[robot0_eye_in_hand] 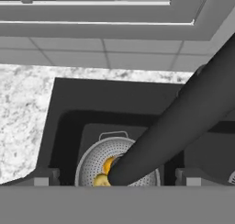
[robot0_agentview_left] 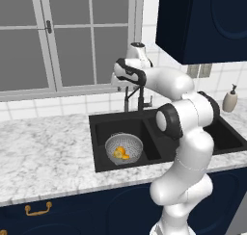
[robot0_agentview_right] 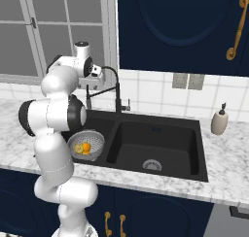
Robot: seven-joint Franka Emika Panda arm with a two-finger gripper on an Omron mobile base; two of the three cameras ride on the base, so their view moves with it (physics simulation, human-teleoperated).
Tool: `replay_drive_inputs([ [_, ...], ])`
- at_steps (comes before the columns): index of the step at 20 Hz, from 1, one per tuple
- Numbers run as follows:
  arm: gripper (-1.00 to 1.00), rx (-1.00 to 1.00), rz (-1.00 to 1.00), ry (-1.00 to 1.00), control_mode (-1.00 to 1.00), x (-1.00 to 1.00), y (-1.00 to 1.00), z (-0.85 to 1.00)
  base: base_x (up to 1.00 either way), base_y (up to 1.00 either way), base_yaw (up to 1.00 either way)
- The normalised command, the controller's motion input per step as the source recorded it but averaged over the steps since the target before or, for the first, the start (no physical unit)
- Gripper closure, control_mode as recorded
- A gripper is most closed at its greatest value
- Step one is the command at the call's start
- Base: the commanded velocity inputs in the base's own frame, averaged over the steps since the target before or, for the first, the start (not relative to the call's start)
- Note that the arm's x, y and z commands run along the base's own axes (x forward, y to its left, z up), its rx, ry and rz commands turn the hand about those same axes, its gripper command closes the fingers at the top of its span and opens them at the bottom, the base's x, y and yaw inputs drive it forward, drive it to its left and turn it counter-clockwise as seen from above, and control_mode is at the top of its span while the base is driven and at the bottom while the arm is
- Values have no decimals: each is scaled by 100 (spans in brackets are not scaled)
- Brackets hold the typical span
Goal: Put the colander in the sink, put the kiwi, tangerine, orange in the colander, and turn on the sink faucet and pour water over the colander.
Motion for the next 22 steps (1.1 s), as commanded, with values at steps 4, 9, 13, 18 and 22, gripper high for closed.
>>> replay_drive_inputs([
  [4, -100, 0, 0, 0, -100, -13, 5, 0, 0, 0, 0],
  [9, -100, 0, 0, 0, -100, -57, -8, 40, 0, 0, 0],
  [13, -100, 0, 0, 0, -100, -89, -55, 41, 0, 0, 0],
  [18, -100, 0, 3, 0, -100, -100, -94, 7, 0, 0, 0],
  [22, -100, 0, 8, 0, -100, -86, -100, -9, 0, 0, 0],
])
